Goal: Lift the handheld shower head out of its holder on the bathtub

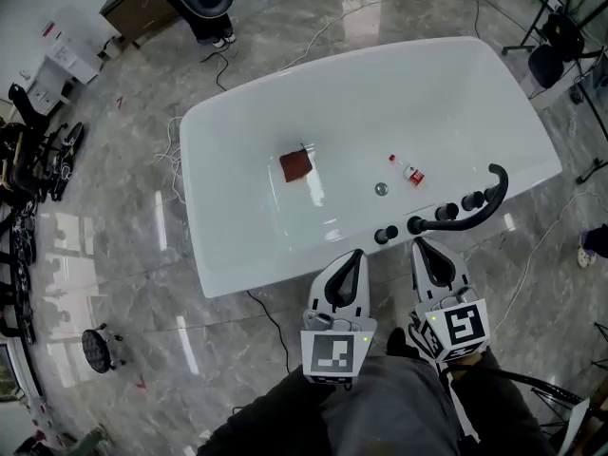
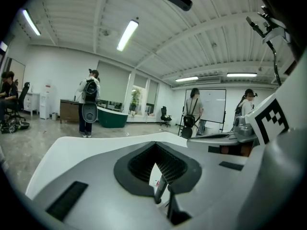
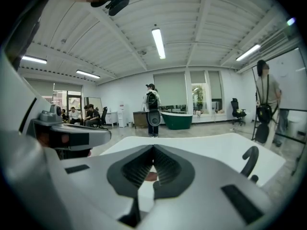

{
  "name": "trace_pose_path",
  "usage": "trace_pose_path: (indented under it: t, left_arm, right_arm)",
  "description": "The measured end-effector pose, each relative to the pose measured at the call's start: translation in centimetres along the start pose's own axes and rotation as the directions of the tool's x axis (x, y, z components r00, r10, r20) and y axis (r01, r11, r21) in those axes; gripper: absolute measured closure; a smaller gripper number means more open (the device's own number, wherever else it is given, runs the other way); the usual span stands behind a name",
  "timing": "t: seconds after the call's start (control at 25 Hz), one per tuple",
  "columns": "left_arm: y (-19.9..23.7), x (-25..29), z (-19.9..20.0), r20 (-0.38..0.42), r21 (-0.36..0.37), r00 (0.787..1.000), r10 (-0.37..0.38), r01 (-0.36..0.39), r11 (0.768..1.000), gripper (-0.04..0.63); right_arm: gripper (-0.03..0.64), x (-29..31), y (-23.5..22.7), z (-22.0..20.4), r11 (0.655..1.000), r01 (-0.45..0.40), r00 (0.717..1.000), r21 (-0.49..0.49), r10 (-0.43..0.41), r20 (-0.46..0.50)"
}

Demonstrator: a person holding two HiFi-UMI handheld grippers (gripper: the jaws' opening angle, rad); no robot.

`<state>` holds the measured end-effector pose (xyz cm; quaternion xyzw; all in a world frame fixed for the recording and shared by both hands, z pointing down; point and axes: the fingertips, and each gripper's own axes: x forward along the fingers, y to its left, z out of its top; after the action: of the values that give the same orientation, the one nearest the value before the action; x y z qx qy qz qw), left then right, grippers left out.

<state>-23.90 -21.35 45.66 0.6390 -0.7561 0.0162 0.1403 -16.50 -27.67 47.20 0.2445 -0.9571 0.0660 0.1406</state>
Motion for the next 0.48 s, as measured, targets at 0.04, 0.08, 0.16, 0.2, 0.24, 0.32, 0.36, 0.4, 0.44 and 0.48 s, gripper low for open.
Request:
trace_pose_path:
  t: [0.04, 0.08, 0.16, 0.2, 0.24, 0.32, 0.36, 0.4, 0.44, 0.48]
  left_arm:
    - [0.4, 0.3, 0.1, 0.003, 0.002, 1.000, -0.015, 0.015, 1.000, 0.592]
    - [0.7, 0.6, 0.1, 0.006, 0.007, 1.000, -0.030, 0.030, 1.000, 0.592]
    - [1.2, 1.4, 0.8, 0.013, 0.010, 0.998, -0.054, 0.053, 0.999, 0.592]
    - [1.4, 1.8, 1.3, 0.016, 0.007, 0.998, -0.061, 0.061, 0.998, 0.592]
    - [1.4, 2.2, 1.6, 0.013, 0.007, 0.997, -0.070, 0.069, 0.998, 0.592]
    - [1.3, 2.9, 1.8, -0.001, 0.011, 0.996, -0.084, 0.084, 0.996, 0.592]
    - [1.3, 3.4, 1.9, -0.004, 0.011, 0.996, -0.088, 0.088, 0.996, 0.592]
    - [1.2, 3.8, 1.9, -0.005, 0.012, 0.996, -0.088, 0.088, 0.996, 0.592]
    - [1.3, 4.3, 1.9, -0.007, 0.014, 0.996, -0.087, 0.087, 0.996, 0.592]
    - [1.4, 4.7, 1.8, -0.011, 0.016, 0.996, -0.084, 0.084, 0.996, 0.592]
  right_arm:
    - [0.614, 0.3, 0.0, 0.5, 1.000, 0.015, 1.000, 0.001, -0.015, 0.009]
    - [0.614, 0.6, 0.0, 0.9, 1.000, 0.031, 0.999, 0.003, -0.031, 0.018]
    - [0.614, 1.1, -0.2, 1.7, 0.998, 0.056, 0.998, 0.006, -0.057, 0.029]
    - [0.614, 1.2, -0.3, 2.0, 0.998, 0.065, 0.997, 0.005, -0.065, 0.031]
    - [0.614, 1.4, -0.6, 2.2, 0.997, 0.073, 0.997, 0.005, -0.073, 0.032]
    - [0.614, 1.6, -1.2, 2.4, 0.996, 0.086, 0.996, 0.011, -0.086, 0.032]
    - [0.614, 1.8, -1.5, 2.4, 0.996, 0.089, 0.995, 0.017, -0.089, 0.034]
    - [0.614, 2.0, -1.8, 2.3, 0.996, 0.087, 0.996, 0.022, -0.088, 0.035]
    - [0.614, 2.3, -2.0, 2.2, 0.996, 0.081, 0.996, 0.027, -0.082, 0.036]
    - [0.614, 2.8, -2.0, 2.0, 0.997, 0.073, 0.997, 0.031, -0.074, 0.036]
